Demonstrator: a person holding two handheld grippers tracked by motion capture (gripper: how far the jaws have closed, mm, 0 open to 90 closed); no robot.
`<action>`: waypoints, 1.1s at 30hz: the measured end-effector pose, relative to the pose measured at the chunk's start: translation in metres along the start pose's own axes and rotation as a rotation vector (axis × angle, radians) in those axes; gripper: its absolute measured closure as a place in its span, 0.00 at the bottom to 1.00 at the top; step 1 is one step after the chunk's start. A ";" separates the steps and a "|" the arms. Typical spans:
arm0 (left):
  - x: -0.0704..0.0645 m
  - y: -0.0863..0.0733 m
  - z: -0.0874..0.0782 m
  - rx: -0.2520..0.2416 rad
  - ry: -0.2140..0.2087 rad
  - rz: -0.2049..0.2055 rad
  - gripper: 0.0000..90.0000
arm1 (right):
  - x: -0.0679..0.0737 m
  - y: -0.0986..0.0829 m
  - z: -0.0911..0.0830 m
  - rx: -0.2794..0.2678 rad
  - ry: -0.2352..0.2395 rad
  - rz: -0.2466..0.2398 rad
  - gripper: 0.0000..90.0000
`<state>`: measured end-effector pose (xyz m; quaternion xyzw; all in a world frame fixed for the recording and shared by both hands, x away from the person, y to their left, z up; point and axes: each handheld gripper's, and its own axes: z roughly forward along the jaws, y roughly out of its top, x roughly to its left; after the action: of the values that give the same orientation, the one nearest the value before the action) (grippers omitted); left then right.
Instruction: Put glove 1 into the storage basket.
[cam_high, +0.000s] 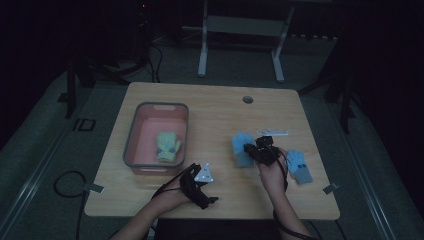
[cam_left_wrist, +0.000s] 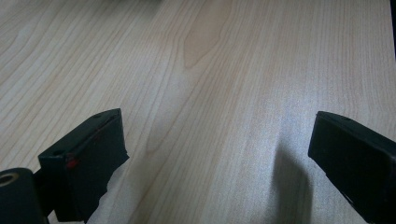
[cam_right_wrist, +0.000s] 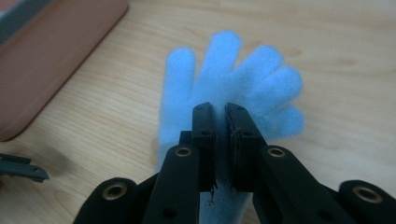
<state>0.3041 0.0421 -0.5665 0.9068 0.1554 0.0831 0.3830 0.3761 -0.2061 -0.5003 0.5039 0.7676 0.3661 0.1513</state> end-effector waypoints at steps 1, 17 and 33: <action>0.000 0.000 0.000 -0.001 0.000 0.001 0.05 | 0.000 -0.002 0.004 0.011 -0.006 0.006 0.92; 0.000 0.000 -0.001 -0.004 -0.004 0.002 0.05 | -0.010 -0.033 0.034 0.073 -0.066 0.061 0.88; 0.001 -0.001 -0.001 -0.007 -0.004 -0.003 0.05 | -0.019 -0.025 0.039 0.097 0.033 -0.059 0.82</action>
<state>0.3045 0.0435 -0.5664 0.9054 0.1555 0.0812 0.3865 0.3910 -0.2129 -0.5475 0.4817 0.8013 0.3323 0.1247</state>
